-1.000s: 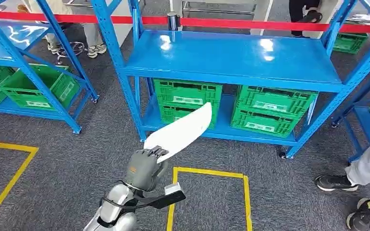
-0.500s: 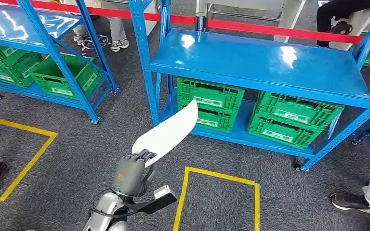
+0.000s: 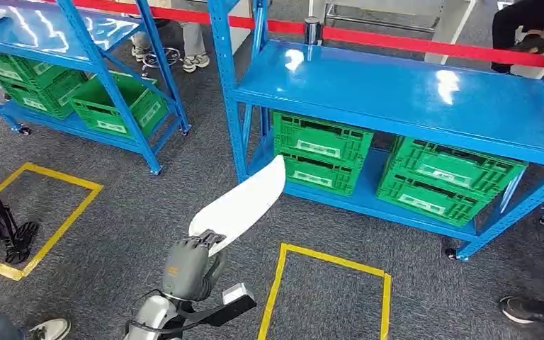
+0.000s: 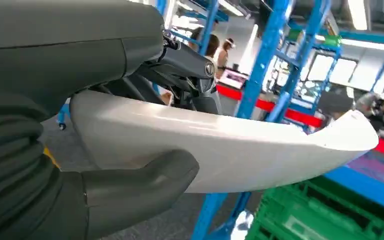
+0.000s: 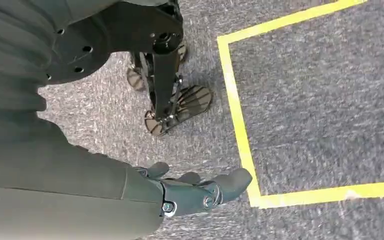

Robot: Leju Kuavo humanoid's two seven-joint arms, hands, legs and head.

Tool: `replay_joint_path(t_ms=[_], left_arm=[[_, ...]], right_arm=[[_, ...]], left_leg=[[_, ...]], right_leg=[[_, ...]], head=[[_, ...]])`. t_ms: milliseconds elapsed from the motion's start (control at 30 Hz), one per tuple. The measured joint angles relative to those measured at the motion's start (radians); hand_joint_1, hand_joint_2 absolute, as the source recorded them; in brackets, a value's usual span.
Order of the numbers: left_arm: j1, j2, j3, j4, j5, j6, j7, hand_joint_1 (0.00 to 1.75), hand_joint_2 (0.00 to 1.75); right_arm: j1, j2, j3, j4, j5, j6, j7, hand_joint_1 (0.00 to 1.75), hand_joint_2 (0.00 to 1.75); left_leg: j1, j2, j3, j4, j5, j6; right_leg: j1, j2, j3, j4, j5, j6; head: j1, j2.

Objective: Take the parts from the cabinet and place them on the table.

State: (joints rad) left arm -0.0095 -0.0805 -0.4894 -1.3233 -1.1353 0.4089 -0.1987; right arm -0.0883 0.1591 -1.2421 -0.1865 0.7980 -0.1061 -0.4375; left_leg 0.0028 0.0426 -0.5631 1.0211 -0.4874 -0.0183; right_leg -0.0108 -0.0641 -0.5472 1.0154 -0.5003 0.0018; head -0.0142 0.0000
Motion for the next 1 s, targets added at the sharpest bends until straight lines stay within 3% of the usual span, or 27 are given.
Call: replay_joint_path(t_ms=[133, 167, 200, 267, 300, 333, 367, 400, 433, 467, 500, 600, 633, 667, 700, 733, 800, 833, 867, 900, 933, 967, 1000], left_arm=[[0.007, 0.001, 0.008, -0.007, 0.0, 0.006, 0.003, 1.75, 1.75], [0.008, 0.001, 0.008, -0.01, -0.003, 0.009, 0.004, 1.75, 1.75], [0.006, 0.0, 0.009, -0.013, -0.005, 0.01, 0.005, 1.75, 1.75], [0.008, -0.002, 0.009, -0.017, -0.01, 0.01, 0.005, 1.75, 1.75], [0.009, -0.002, 0.009, -0.018, -0.01, 0.01, 0.006, 1.75, 1.75], [0.01, -0.002, 0.009, -0.02, -0.012, 0.008, 0.007, 1.75, 1.75], [0.01, -0.002, 0.009, -0.021, -0.014, 0.005, 0.007, 1.75, 1.75], [0.01, -0.003, 0.009, -0.024, -0.015, 0.003, 0.008, 1.75, 1.75], [0.009, -0.003, 0.009, -0.027, -0.016, 0.002, 0.008, 1.75, 1.75], [0.008, -0.003, 0.009, -0.029, -0.016, 0.001, 0.008, 1.75, 1.75], [0.005, -0.003, 0.009, -0.031, -0.016, 0.0, 0.008, 1.75, 1.75], [0.003, -0.006, 0.009, -0.034, -0.018, -0.008, 0.008, 1.75, 1.75], [0.002, -0.006, 0.009, -0.034, -0.021, -0.013, 0.009, 1.75, 1.75], [0.003, -0.006, 0.009, -0.034, -0.025, -0.018, 0.011, 1.75, 1.75], [-0.002, -0.006, 0.009, -0.034, -0.027, -0.021, 0.014, 1.75, 1.75], [-0.009, -0.007, 0.009, -0.034, -0.029, -0.025, 0.017, 1.75, 1.75], [-0.014, -0.009, 0.009, -0.034, -0.03, -0.031, 0.018, 1.75, 1.75], [-0.014, -0.009, 0.009, -0.033, -0.03, -0.032, 0.019, 1.75, 1.75], [-0.014, -0.009, 0.01, -0.031, -0.03, -0.035, 0.02, 1.75, 1.75], [-0.014, -0.009, 0.01, -0.031, -0.031, -0.036, 0.02, 1.75, 1.75], [-0.015, -0.011, 0.01, -0.031, -0.031, -0.039, 0.02, 1.75, 1.75], [-0.016, -0.012, 0.01, -0.031, -0.034, -0.042, 0.021, 1.75, 1.75], [-0.019, -0.015, 0.011, -0.031, -0.036, -0.043, 0.021, 1.75, 1.75]], right_arm=[[-0.006, -0.002, 0.0, 0.0, 0.007, 0.014, -0.007, 0.0, 1.75], [-0.007, -0.005, 0.001, 0.0, 0.009, 0.019, -0.011, 0.0, 1.75], [-0.007, -0.005, 0.001, 0.0, 0.009, 0.022, -0.014, 0.0, 1.75], [-0.005, -0.005, 0.001, 0.0, 0.009, 0.025, -0.016, 0.0, 1.75], [-0.004, -0.006, 0.001, 0.0, 0.008, 0.026, -0.016, 0.0, 1.75], [-0.003, -0.006, 0.001, 0.0, 0.008, 0.027, -0.016, 0.0, 1.75], [-0.003, -0.006, 0.001, 0.0, 0.007, 0.028, -0.016, 0.0, 1.75], [-0.004, -0.007, 0.001, 0.0, 0.007, 0.028, -0.016, 0.0, 1.75], [-0.005, -0.008, 0.001, 0.0, 0.006, 0.028, -0.016, 0.0, 1.75], [-0.006, -0.009, 0.001, 0.0, 0.006, 0.028, -0.017, 0.0, 1.75], [-0.007, -0.009, 0.001, 0.0, 0.006, 0.028, -0.017, 0.0, 1.75], [-0.01, -0.008, 0.001, 0.0, 0.006, 0.025, -0.014, 0.0, 1.75], [-0.011, -0.008, 0.001, 0.0, 0.007, 0.021, -0.011, 0.0, 1.75], [-0.013, -0.006, 0.001, 0.0, 0.008, 0.019, -0.005, 0.0, 1.75], [-0.013, -0.006, 0.001, 0.0, 0.009, 0.017, -0.002, 0.0, 1.75], [-0.012, -0.007, 0.001, 0.0, 0.009, 0.015, 0.005, 0.0, 1.75], [-0.01, -0.006, 0.001, 0.0, 0.011, 0.01, 0.01, 0.0, 1.75], [-0.01, -0.006, 0.001, 0.0, 0.012, 0.008, 0.016, 0.0, 1.75], [-0.011, -0.006, 0.001, 0.0, 0.019, 0.004, 0.026, 0.0, 1.75], [-0.011, -0.006, 0.002, 0.0, 0.021, 0.001, 0.027, 0.0, 1.75], [-0.012, -0.005, 0.003, 0.0, 0.024, 0.0, 0.032, 0.0, 1.75], [-0.012, -0.005, 0.003, 0.0, 0.027, 0.0, 0.035, 0.0, 1.75], [-0.012, -0.005, 0.003, 0.0, 0.027, 0.0, 0.037, 0.0, 1.75]], left_leg=[[-0.002, -0.028, -0.003, -0.007, 0.01, 0.028], [0.002, -0.034, -0.003, -0.011, 0.015, 0.035], [0.003, -0.039, -0.005, -0.011, 0.017, 0.041], [0.002, -0.052, -0.009, -0.011, 0.018, 0.044], [0.001, -0.06, -0.011, -0.01, 0.018, 0.044], [0.001, -0.069, -0.011, -0.008, 0.019, 0.045], [0.002, -0.078, -0.011, -0.006, 0.019, 0.044], [0.002, -0.087, -0.011, -0.004, 0.019, 0.043], [0.003, -0.096, -0.011, 0.0, 0.018, 0.04], [0.003, -0.103, -0.013, 0.004, 0.016, 0.036], [-0.005, -0.111, -0.022, 0.015, 0.013, 0.026], [0.001, -0.13, -0.03, 0.009, 0.021, 0.005], [0.002, -0.135, -0.035, 0.008, 0.022, -0.002], [0.003, -0.12, -0.037, 0.021, 0.015, -0.005], [0.0, -0.083, -0.055, 0.059, -0.013, -0.008], [0.002, -0.066, -0.088, 0.13, -0.054, -0.012], [0.004, -0.056, -0.155, 0.278, -0.116, -0.017], [0.004, -0.054, -0.169, 0.31, -0.12, -0.018], [0.005, -0.053, -0.159, 0.294, -0.1, -0.018], [0.005, -0.05, -0.131, 0.239, -0.066, -0.016], [0.005, -0.041, -0.084, 0.149, -0.023, -0.013], [0.003, -0.014, -0.034, 0.057, 0.012, -0.008], [-0.006, 0.025, -0.015, 0.015, -0.003, -0.002]], right_leg=[[-0.004, -0.018, 0.002, -0.003, 0.001, 0.026], [-0.01, 0.015, -0.005, 0.019, -0.016, 0.032], [-0.01, 0.041, -0.029, 0.074, -0.054, 0.035], [-0.009, 0.056, -0.105, 0.234, -0.131, 0.039], [-0.009, 0.057, -0.14, 0.302, -0.153, 0.039], [-0.009, 0.057, -0.152, 0.321, -0.146, 0.039], [-0.009, 0.057, -0.139, 0.293, -0.118, 0.038], [-0.01, 0.059, -0.109, 0.231, -0.077, 0.037], [-0.011, 0.063, -0.065, 0.141, -0.029, 0.036], [-0.013, 0.083, -0.025, 0.06, 0.005, 0.034], [-0.011, 0.114, -0.01, 0.018, -0.007, 0.03], [-0.005, 0.098, -0.016, 0.022, -0.008, 0.011], [-0.011, 0.091, -0.016, 0.016, -0.003, 0.002], [-0.014, 0.078, -0.014, 0.011, 0.003, -0.006], [-0.013, 0.075, -0.014, 0.01, 0.003, -0.014], [-0.012, 0.065, -0.014, 0.01, 0.002, -0.017], [-0.008, 0.045, -0.015, 0.011, 0.001, -0.02], [-0.008, 0.037, -0.014, 0.011, 0.0, -0.02], [-0.007, 0.028, -0.014, 0.011, 0.0, -0.02], [-0.007, 0.02, -0.013, 0.011, -0.001, -0.019], [-0.007, 0.012, -0.011, 0.012, -0.002, -0.017], [-0.007, 0.006, -0.007, 0.013, -0.005, -0.013], [-0.002, -0.001, -0.007, 0.014, -0.007, -0.008]], head=[[-0.003, 0.0], [0.0, 0.0], [0.002, 0.0], [0.008, 0.0], [0.009, 0.0], [0.01, 0.0], [0.011, 0.0], [0.012, 0.0], [0.012, 0.0], [0.013, 0.0], [0.015, 0.0], [0.012, 0.0], [0.013, 0.0], [0.013, 0.0], [0.003, 0.0], [-0.003, 0.0], [-0.003, 0.0], [-0.003, 0.0], [-0.004, 0.0], [-0.004, 0.0], [-0.004, 0.0], [-0.006, 0.0], [-0.014, 0.0]])
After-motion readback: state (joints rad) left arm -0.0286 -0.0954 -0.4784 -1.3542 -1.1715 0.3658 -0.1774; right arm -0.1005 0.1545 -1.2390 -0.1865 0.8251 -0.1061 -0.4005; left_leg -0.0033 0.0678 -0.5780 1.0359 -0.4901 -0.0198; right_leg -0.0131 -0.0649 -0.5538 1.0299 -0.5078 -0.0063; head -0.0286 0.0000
